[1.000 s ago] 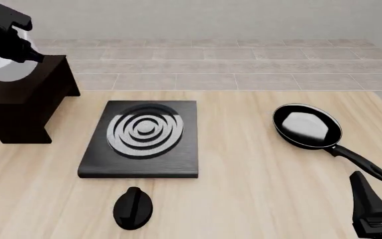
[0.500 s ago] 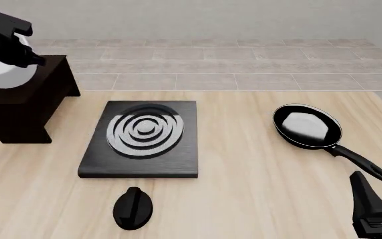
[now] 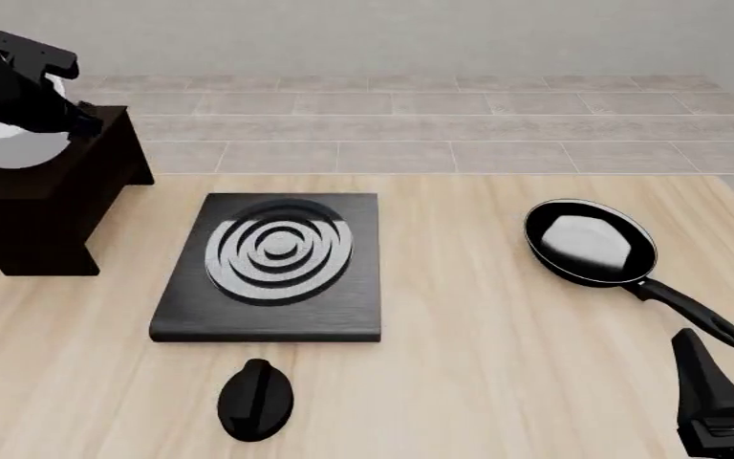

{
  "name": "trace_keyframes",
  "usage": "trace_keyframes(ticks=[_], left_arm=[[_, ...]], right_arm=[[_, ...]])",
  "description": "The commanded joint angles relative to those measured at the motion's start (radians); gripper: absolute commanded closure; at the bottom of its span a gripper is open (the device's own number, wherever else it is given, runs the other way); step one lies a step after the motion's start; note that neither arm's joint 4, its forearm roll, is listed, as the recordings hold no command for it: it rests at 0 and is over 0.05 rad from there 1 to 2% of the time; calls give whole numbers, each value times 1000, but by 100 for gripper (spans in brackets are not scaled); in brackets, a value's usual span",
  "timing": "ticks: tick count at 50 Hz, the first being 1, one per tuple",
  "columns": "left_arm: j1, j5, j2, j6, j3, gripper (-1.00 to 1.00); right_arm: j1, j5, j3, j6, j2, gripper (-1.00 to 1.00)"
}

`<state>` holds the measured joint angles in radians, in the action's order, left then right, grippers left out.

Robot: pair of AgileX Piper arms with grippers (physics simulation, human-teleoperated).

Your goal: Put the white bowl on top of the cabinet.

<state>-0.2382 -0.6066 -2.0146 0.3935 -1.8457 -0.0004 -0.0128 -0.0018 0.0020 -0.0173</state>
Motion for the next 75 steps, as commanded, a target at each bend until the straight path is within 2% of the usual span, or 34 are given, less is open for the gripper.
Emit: trace_keyframes(ticks=[1,17,25,34,41,48,54,55,65,67,68,75], left_arm=[[-2,-33,-35,5,-16,-100],[0,-44,-19,-5,-57,-100],[-6,-53,2,12,-84,-100],[-6,-34,45,6,-52,-100],[15,7,141,16,60,-100],[31,31,234,-9,122,-100],[48,70,320,-3,206,-100],[57,95,361,14,253,-100],[92,183,517,11,403,-100],[97,207,544,29,449,-100],[97,208,544,29,450,-100],[126,304,677,-1,620,-100]], right_arm=[[0,0,0,0,0,-100],[0,0,0,0,0,-100],[0,0,0,0,0,-100],[0,0,0,0,0,-100],[0,0,0,0,0,-100],[0,0,0,0,0,-100],[0,0,0,0,0,-100],[0,0,0,0,0,-100],[0,0,0,0,0,-100],[0,0,0,0,0,-100],[0,0,0,0,0,-100],[0,0,0,0,0,-100]])
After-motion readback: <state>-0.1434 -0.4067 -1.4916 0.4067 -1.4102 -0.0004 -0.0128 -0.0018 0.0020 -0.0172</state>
